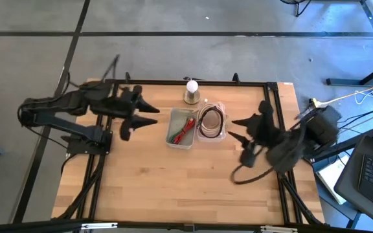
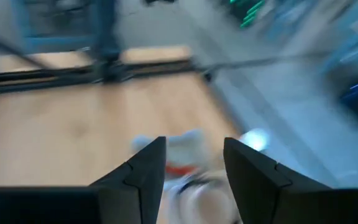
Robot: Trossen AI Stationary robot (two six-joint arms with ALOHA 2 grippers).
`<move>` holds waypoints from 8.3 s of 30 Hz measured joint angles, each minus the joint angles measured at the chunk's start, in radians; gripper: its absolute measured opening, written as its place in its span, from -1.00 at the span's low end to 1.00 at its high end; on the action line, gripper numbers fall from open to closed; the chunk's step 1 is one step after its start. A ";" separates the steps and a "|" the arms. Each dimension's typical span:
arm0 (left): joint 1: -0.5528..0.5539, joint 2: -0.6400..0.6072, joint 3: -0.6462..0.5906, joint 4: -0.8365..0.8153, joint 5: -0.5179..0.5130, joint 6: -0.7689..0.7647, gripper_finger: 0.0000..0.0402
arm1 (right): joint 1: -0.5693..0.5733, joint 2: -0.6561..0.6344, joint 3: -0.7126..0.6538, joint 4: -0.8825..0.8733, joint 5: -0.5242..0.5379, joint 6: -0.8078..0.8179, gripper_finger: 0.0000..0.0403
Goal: Pick and place USB-C Cables
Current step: Return to Home Position
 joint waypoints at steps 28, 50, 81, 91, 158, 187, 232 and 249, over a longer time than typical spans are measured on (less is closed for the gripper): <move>0.878 -0.159 0.000 -0.280 0.779 0.388 -0.45 | -0.596 0.042 -0.001 0.092 -0.454 -0.469 -0.94; 0.990 -0.302 -0.097 -0.553 0.842 0.352 -0.73 | -0.159 -0.844 -1.231 0.524 -0.005 0.134 -0.99; 0.990 -0.011 -0.751 0.578 0.981 0.061 -0.99 | -0.739 -1.230 -1.883 1.380 -0.651 -0.284 -1.00; 0.989 0.011 -0.751 0.490 0.947 0.160 -1.00 | -0.771 -1.230 -1.900 1.250 -0.688 -0.257 -1.00; 0.976 0.014 -0.750 0.358 0.452 0.234 -0.95 | -0.691 -1.635 -2.177 1.158 -0.896 -0.654 -0.92; 0.976 0.014 -0.750 0.359 0.452 0.234 -0.97 | -0.554 -1.667 -2.327 1.601 -0.906 -0.655 -0.91; 0.143 -0.398 -1.099 1.091 -0.015 0.193 -0.98 | -0.554 -1.667 -2.327 1.601 -0.904 -0.656 -0.91; 0.109 -0.746 -1.176 0.777 -0.025 0.189 -0.96 | -0.554 -1.667 -2.327 1.601 -0.904 -0.656 -0.91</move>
